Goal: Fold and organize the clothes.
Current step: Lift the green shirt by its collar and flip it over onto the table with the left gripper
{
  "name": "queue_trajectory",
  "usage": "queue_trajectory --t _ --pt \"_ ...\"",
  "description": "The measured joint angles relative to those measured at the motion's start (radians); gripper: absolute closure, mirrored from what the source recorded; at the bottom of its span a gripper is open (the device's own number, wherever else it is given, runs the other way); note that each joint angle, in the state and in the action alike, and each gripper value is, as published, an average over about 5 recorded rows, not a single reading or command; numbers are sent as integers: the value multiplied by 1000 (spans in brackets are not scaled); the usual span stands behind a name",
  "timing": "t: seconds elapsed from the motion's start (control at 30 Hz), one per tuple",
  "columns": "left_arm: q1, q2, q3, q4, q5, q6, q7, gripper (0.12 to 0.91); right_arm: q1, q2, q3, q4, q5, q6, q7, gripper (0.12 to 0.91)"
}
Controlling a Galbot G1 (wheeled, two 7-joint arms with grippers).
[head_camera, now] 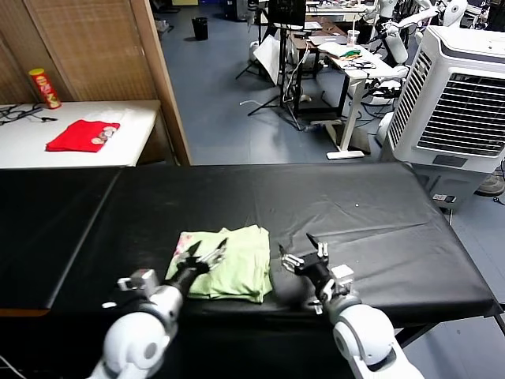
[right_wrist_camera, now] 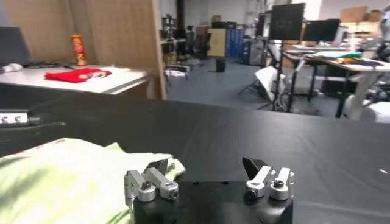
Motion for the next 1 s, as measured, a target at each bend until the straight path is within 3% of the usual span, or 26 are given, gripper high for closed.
queue_trajectory --t 0.2,0.33,0.5,0.7,0.8,1.0 --pt "31 28 -87 39 7 -27 8 232 34 -12 -67 -76 -150 70 -61 227" --pt "36 27 -116 74 -4 -34 17 232 43 -4 -85 -115 -237 130 -37 227" --pt "42 21 -144 106 -76 -29 26 232 42 3 -81 -107 -195 175 13 227" --pt "41 1 -164 112 -239 6 30 235 25 -1 -63 -50 -127 181 21 227" --pt "40 -11 -162 116 -291 20 27 288 12 -5 -52 -25 -121 184 20 227" --pt "38 -27 -168 137 -377 33 -2 567 -3 -7 -37 11 -115 186 19 227"
